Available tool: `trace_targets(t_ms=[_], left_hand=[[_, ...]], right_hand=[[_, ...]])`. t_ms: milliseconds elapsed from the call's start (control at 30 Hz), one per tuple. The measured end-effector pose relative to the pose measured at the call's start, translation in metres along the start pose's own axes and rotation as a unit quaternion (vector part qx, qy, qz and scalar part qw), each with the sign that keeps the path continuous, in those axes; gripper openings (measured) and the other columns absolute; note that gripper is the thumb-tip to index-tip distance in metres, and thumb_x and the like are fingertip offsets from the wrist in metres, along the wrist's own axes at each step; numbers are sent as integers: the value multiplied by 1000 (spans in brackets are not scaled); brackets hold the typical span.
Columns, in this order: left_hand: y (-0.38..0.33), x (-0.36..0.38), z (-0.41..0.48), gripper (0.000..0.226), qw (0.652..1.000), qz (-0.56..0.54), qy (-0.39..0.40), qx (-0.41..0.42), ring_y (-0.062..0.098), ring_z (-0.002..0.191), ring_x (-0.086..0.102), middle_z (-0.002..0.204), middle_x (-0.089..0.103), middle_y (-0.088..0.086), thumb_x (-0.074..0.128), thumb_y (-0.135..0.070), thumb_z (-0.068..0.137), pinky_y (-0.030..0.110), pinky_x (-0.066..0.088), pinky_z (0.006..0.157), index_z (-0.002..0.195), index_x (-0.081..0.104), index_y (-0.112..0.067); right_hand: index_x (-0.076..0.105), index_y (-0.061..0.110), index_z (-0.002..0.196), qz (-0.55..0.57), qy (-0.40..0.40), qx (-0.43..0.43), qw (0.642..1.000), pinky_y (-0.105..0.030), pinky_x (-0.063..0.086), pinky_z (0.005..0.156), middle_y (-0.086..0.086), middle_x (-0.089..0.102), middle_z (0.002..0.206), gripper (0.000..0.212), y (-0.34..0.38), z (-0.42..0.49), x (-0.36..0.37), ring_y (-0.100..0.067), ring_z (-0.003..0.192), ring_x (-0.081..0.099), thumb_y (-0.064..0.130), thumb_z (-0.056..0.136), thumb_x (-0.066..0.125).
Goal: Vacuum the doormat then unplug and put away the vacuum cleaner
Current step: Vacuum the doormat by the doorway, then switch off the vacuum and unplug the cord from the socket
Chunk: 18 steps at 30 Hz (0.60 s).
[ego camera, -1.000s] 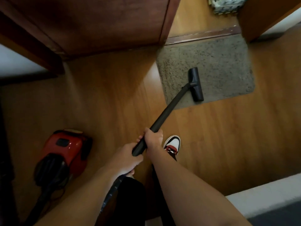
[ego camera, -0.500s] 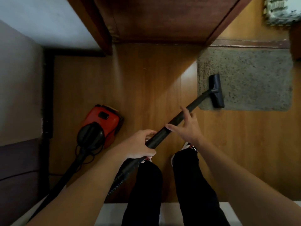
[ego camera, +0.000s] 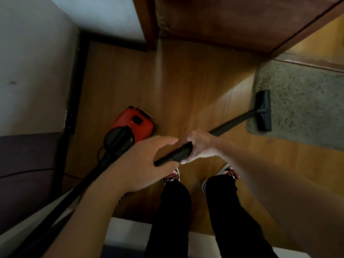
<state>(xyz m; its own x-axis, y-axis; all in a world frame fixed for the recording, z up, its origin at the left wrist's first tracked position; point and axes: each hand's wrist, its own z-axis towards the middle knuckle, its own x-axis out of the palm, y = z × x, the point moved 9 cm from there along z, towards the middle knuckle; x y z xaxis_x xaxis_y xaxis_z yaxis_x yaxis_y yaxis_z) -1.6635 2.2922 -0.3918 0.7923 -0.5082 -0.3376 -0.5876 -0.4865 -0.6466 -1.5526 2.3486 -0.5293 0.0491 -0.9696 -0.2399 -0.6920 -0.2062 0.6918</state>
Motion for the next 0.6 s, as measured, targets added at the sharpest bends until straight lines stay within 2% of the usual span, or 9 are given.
trace_targets(t_ms=[67,133,200,300,367,433,533,600], left_hand=[[-23,-22,-34,50,989,-68,-103,82,-5,124,50,129,54,-29,59,-41,89,19,40,104,138,50,-35],[-37,-28,-65,47,967,-121,-158,156,10,118,60,123,62,-15,60,-30,87,22,47,99,133,57,-21],[-34,-26,-84,44,950,-171,-192,176,20,119,62,125,65,-6,60,-24,86,30,50,98,129,61,-17],[-7,-10,-92,39,938,-247,-203,134,22,122,61,125,67,-5,61,-26,86,36,52,99,125,64,-25],[16,3,-90,35,931,-291,-202,86,20,122,61,123,68,-6,59,-32,87,36,51,100,121,65,-30],[39,11,-85,35,918,-324,-225,46,18,121,62,122,69,-7,58,-39,87,37,50,102,120,66,-31],[69,14,-69,46,907,-322,-270,-3,10,121,60,123,67,-13,60,-49,84,39,47,105,125,62,-28],[86,10,-55,51,903,-311,-295,-28,2,121,57,124,64,-19,60,-53,81,38,44,106,128,59,-32]], right_hand=[[76,27,93,14,-2,-7,1000,-12,49,70,14,73,86,23,5,4,-3,7,83,65,29,74,89],[74,29,89,19,-8,-8,1000,-12,49,68,14,71,84,21,14,8,-9,6,80,64,28,75,89],[71,32,84,23,-9,-10,1000,-16,47,66,13,69,78,20,24,13,-16,3,75,64,27,75,88],[69,33,80,47,6,-14,999,-15,42,65,14,65,72,20,46,22,-23,3,70,60,23,79,86],[72,29,86,54,8,-25,998,-16,45,66,11,65,74,16,64,27,-26,-1,72,61,22,80,85],[71,29,83,58,-6,-50,997,-13,46,64,11,67,74,17,82,30,-31,-1,71,64,20,80,85],[68,34,73,54,-43,-90,994,-18,47,63,13,67,68,24,104,38,-43,-8,70,66,20,78,87],[68,33,70,56,-73,-117,989,-20,46,66,16,66,66,24,116,45,-52,-3,69,63,21,76,88]])
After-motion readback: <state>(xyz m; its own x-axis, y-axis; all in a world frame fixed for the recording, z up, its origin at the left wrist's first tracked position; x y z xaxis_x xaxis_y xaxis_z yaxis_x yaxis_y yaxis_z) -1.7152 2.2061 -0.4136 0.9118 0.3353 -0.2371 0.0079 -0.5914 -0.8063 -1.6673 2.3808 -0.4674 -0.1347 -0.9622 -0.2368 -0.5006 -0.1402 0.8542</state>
